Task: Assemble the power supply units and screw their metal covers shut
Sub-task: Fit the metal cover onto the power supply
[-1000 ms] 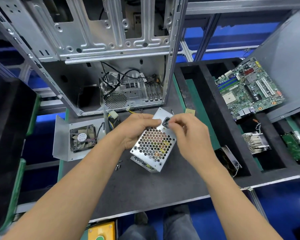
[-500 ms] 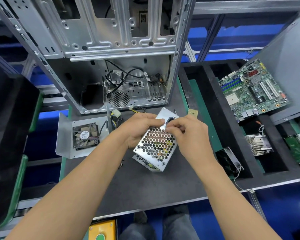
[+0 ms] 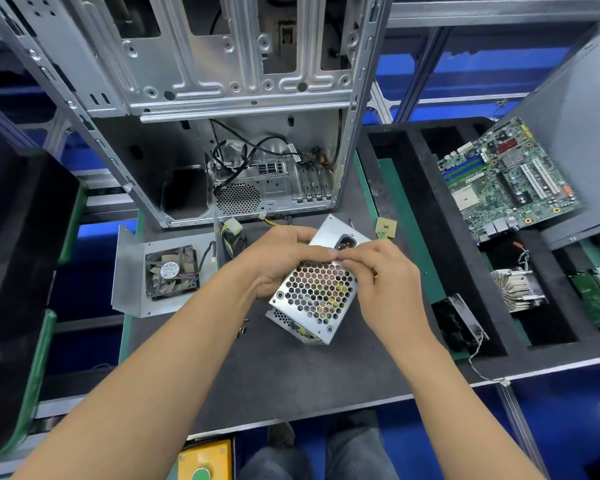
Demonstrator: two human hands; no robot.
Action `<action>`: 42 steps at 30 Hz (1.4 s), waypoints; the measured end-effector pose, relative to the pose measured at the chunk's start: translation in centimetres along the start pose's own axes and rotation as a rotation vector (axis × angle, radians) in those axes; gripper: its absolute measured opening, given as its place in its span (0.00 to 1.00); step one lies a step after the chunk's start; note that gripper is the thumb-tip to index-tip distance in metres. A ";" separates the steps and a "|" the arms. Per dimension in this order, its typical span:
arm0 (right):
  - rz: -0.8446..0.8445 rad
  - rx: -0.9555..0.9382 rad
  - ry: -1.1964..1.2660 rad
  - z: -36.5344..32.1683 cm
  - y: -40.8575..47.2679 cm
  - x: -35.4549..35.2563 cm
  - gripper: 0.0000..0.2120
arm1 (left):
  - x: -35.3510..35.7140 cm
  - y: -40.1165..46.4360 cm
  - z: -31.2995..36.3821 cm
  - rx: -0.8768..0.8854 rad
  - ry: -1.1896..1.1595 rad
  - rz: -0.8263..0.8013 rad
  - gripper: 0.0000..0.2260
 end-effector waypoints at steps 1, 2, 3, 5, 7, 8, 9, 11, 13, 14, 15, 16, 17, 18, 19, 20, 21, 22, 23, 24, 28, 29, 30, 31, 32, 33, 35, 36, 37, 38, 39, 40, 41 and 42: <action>0.006 -0.001 0.002 0.1 -0.1 0.0 0.09 | 0.0 0.0 0.0 0.005 0.010 0.000 0.16; 0.011 -0.003 0.005 0.1 -0.2 0.0 0.09 | 0.0 0.0 -0.1 0.009 0.017 0.003 0.17; 0.018 -0.005 0.009 0.0 -0.4 0.0 0.09 | 0.0 0.0 -0.1 0.014 0.023 0.009 0.17; 0.031 -0.019 0.020 0.0 -0.5 0.0 0.09 | 0.0 0.0 -0.2 0.026 0.043 0.021 0.16; 0.024 -0.024 0.037 0.0 -0.5 0.0 0.09 | 0.0 0.0 -0.3 0.039 0.068 0.033 0.14; 0.013 -0.021 0.045 0.0 -0.5 0.0 0.10 | 0.0 0.0 -0.4 0.044 0.079 0.039 0.14; 0.003 -0.019 0.051 0.1 -0.5 0.0 0.10 | 0.0 0.0 -0.4 0.046 0.089 0.044 0.14; -0.007 -0.031 0.054 0.2 -0.5 0.0 0.10 | -0.1 0.1 -0.5 0.051 0.105 0.051 0.14; -0.008 -0.056 0.062 0.4 -0.6 -0.1 0.11 | 0.0 0.2 -0.6 0.054 0.115 0.060 0.15; 0.016 -0.068 0.077 0.6 -0.8 -0.2 0.11 | 0.0 0.2 -0.6 0.054 0.118 0.066 0.14; 0.063 -0.065 0.104 1.0 -0.9 -0.5 0.11 | 0.0 0.2 -0.6 0.052 0.122 0.075 0.14; 0.128 -0.032 0.148 1.7 -1.0 -0.8 0.11 | 0.1 0.2 -0.7 0.049 0.125 0.086 0.13; 0.196 0.030 0.197 2.6 -1.1 -1.2 0.10 | 0.0 0.3 -0.7 0.045 0.126 0.094 0.13; 0.247 0.115 0.233 3.7 -1.1 -1.6 0.10 | 0.0 0.2 -0.7 0.041 0.127 0.099 0.12; 0.267 0.210 0.228 5.1 -1.1 -1.7 0.09 | 0.0 0.2 -0.7 0.037 0.129 0.100 0.12; 0.237 0.297 0.153 6.6 -1.1 -1.6 0.08 | 0.0 0.2 -0.7 0.035 0.131 0.101 0.12; 0.154 0.363 0.008 8.1 -1.1 -1.2 0.09 | 0.1 0.3 -0.6 0.033 0.134 0.102 0.12; 0.051 0.397 -0.159 9.4 -1.2 -0.6 0.13 | 0.1 0.3 -0.6 0.032 0.136 0.103 0.13; -0.041 0.408 -0.310 10.3 -1.3 0.2 0.17 | 0.2 0.3 -0.6 0.030 0.137 0.105 0.13; -0.086 0.400 -0.422 10.9 -1.5 1.0 0.19 | 0.2 0.3 -0.6 0.028 0.138 0.108 0.13; -0.022 0.353 -0.505 11.3 -0.8 3.4 0.15 | 0.3 0.2 -0.5 0.025 0.147 0.121 0.16; -0.005 0.357 -0.485 11.2 -0.5 3.7 0.14 | 0.3 0.2 -0.5 0.024 0.149 0.125 0.16; 0.021 0.372 -0.427 11.2 -0.2 3.8 0.12 | 0.4 0.2 -0.4 0.023 0.152 0.129 0.16; 0.064 0.404 -0.313 11.2 -0.1 3.8 0.10 | 0.4 0.1 -0.4 0.023 0.153 0.132 0.16; 0.130 0.446 -0.154 11.2 -0.1 3.5 0.08 | 0.4 0.1 -0.4 0.021 0.152 0.134 0.16; 0.205 0.487 0.027 10.9 -0.1 2.9 0.06 | 0.4 0.1 -0.4 0.018 0.148 0.134 0.16; 0.339 0.527 0.398 9.7 0.2 1.2 0.06 | 0.3 0.1 -0.5 0.012 0.144 0.129 0.15; 0.405 0.502 0.564 9.1 0.6 0.1 0.07 | 0.3 0.2 -0.5 0.013 0.145 0.125 0.15; 0.468 0.456 0.698 8.2 1.1 -1.2 0.07 | 0.3 0.2 -0.5 0.014 0.146 0.123 0.16; 0.517 0.407 0.797 7.3 1.6 -2.6 0.06 | 0.3 0.3 -0.6 0.014 0.147 0.122 0.16; 0.544 0.363 0.867 6.3 2.1 -3.9 0.05 | 0.2 0.3 -0.6 0.013 0.148 0.121 0.16; 0.554 0.314 0.921 5.3 2.5 -5.2 0.05 | 0.2 0.3 -0.6 0.011 0.148 0.120 0.16; 0.546 0.254 0.971 4.2 2.8 -6.2 0.06 | 0.3 0.3 -0.6 0.009 0.149 0.118 0.16; 0.523 0.192 1.025 3.2 3.1 -7.1 0.07 | 0.3 0.3 -0.6 0.008 0.148 0.116 0.16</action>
Point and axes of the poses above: each hand's wrist, its own y-axis towards the middle knuckle, its own x-axis out of the palm, z = x × y, the point moved 1 cm from there along y, towards the middle knuckle, and after that the axes turned 9 degrees about x, right-handed, at the moved point
